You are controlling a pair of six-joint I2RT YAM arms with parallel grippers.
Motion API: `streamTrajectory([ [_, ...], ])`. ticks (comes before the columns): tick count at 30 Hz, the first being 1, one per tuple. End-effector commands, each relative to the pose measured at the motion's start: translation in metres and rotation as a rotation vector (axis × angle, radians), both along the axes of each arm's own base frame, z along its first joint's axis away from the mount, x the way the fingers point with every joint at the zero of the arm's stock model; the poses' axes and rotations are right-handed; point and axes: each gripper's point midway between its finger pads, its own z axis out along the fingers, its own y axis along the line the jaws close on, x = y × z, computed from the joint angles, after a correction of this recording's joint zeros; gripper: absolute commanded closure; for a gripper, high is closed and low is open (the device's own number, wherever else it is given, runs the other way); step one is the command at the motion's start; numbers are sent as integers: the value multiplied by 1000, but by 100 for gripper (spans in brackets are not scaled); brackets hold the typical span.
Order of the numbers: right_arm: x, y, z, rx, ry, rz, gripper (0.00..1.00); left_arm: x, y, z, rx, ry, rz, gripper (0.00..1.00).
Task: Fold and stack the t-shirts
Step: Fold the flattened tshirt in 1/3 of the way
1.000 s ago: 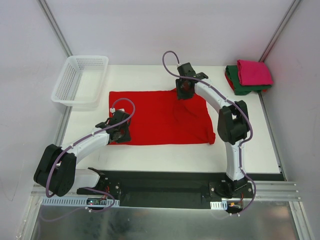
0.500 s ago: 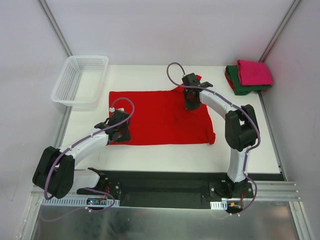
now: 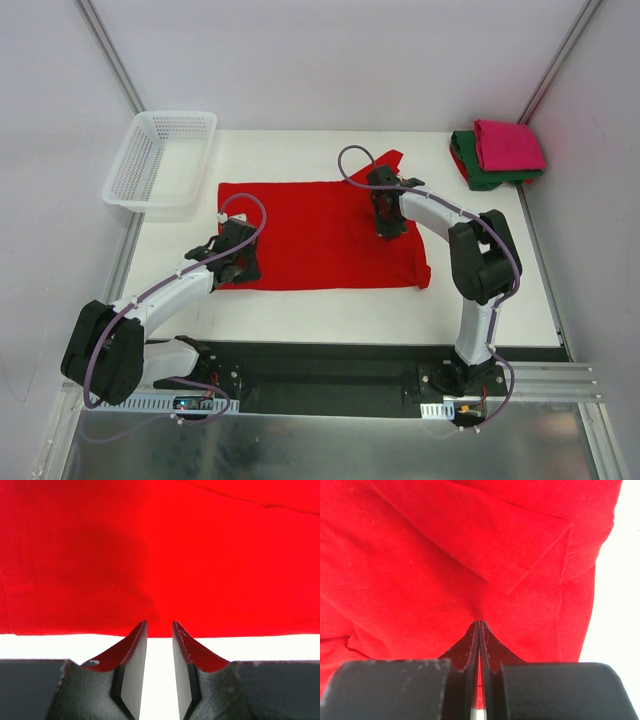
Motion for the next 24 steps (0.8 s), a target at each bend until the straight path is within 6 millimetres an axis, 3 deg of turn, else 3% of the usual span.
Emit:
streamTrajectory([
  [1, 13, -5, 10, -26, -42, -43, 99, -3, 5, 1, 28, -15, 0, 73],
  [15, 37, -15, -6, -78, -16, -72, 99, -1, 5, 3, 36, -16, -3, 73],
  [24, 69, -18, 4, -88, -72, -96, 99, 0, 6, 4, 46, -12, -2, 73],
])
